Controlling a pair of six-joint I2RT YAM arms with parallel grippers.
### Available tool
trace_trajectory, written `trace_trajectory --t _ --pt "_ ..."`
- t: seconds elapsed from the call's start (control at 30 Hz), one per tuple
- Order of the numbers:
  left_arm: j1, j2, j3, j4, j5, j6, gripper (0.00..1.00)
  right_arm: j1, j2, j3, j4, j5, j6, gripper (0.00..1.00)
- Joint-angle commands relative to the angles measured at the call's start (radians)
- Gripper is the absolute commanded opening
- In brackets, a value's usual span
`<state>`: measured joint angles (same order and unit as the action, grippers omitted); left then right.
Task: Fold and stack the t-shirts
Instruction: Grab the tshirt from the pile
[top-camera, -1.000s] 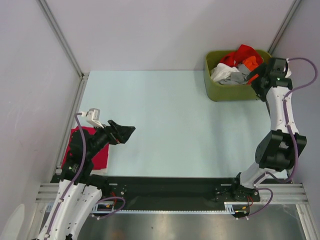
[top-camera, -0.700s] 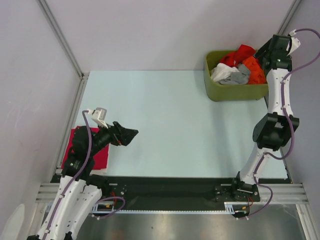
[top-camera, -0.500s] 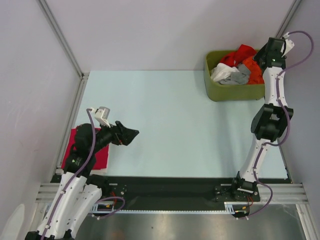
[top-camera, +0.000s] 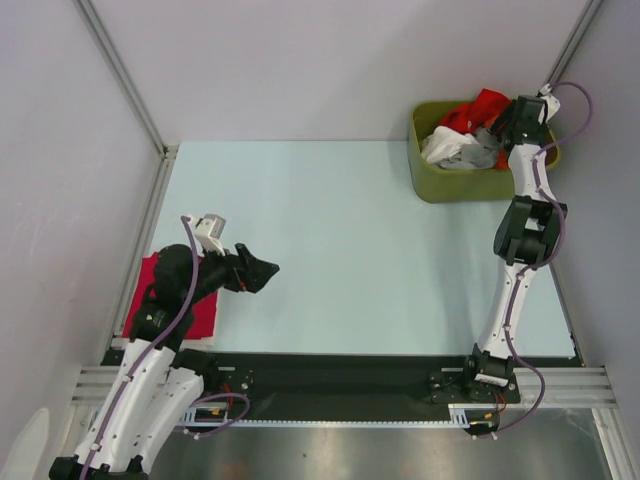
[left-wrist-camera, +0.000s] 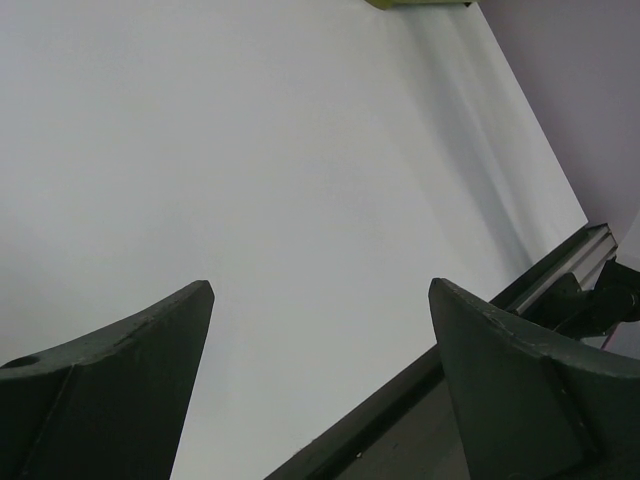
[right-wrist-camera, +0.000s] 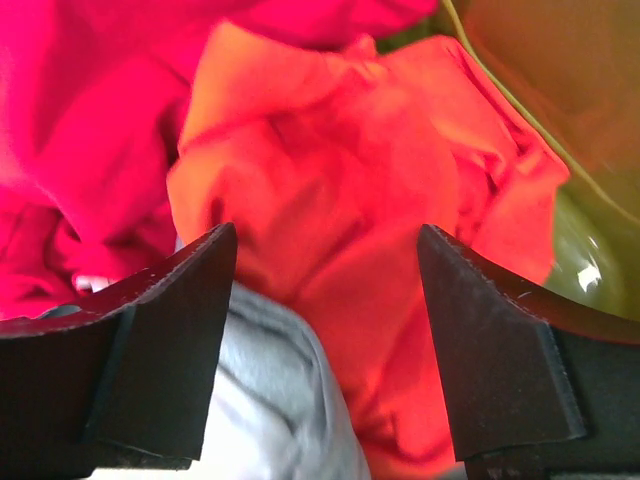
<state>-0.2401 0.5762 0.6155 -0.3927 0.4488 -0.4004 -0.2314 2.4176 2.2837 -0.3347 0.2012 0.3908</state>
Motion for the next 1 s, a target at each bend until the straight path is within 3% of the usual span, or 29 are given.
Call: trace_trajectory --t 0.0,0.13,0.23,0.33,0.37,0.77,0.97 --pt "-0.004 0.004 0.036 -0.020 0.002 0.041 0.95 0.004 0.046 0.095 0.120 -0.002 -0.003 0.75" --pt "-0.004 0.002 0.041 -0.055 -0.018 0.061 0.96 0.007 0.149 0.198 0.095 0.009 0.020 0.64" --pt "-0.004 0.008 0.049 -0.061 -0.007 0.060 0.96 0.007 0.178 0.226 0.148 -0.020 0.046 0.42" --pt "-0.004 0.014 0.066 -0.070 -0.007 0.063 0.96 0.010 0.213 0.327 0.077 0.041 0.062 0.05" --pt "-0.004 0.019 0.070 -0.072 -0.009 0.064 0.96 0.009 0.187 0.326 0.068 0.061 0.068 0.00" --pt "-0.004 0.048 0.139 -0.141 -0.104 -0.031 0.90 -0.005 -0.136 0.326 0.236 0.201 -0.076 0.00" --pt "-0.004 0.085 0.222 -0.233 -0.117 -0.081 0.92 -0.009 -0.254 0.395 0.373 0.202 -0.040 0.00"
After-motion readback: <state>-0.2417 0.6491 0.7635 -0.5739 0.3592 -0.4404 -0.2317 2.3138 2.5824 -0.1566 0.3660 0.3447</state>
